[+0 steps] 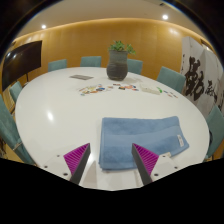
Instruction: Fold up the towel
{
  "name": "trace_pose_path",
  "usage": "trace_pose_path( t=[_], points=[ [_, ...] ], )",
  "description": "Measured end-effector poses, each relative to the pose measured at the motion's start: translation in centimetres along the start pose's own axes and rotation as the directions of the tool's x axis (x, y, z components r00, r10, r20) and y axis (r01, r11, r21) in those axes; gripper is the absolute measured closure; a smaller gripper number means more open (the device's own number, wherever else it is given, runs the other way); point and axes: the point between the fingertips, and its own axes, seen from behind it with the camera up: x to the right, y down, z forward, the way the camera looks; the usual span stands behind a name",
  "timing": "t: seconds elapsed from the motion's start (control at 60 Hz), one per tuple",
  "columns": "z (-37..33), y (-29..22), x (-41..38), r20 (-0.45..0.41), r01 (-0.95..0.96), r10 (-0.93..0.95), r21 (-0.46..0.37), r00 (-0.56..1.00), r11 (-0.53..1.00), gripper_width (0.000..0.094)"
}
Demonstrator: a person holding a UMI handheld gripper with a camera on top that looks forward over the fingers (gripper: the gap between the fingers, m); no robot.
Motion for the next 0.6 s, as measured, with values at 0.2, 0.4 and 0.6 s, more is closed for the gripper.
trace_pose_path(
  t=[0.2,0.4,0.6],
  points=[
    [6.3,-0.4,0.0,-0.025,0.03,-0.03,-0.009,0.999,1.0,0.0293],
    [6.4,-0.6,1.4,-0.088,0.157,-0.157,-0.007,0.984,0.988,0.0842],
    [2.0,-2.2,-5.2,0.107,-0.022,0.025,-0.025,0.994,0.999,0.0858]
  ],
)
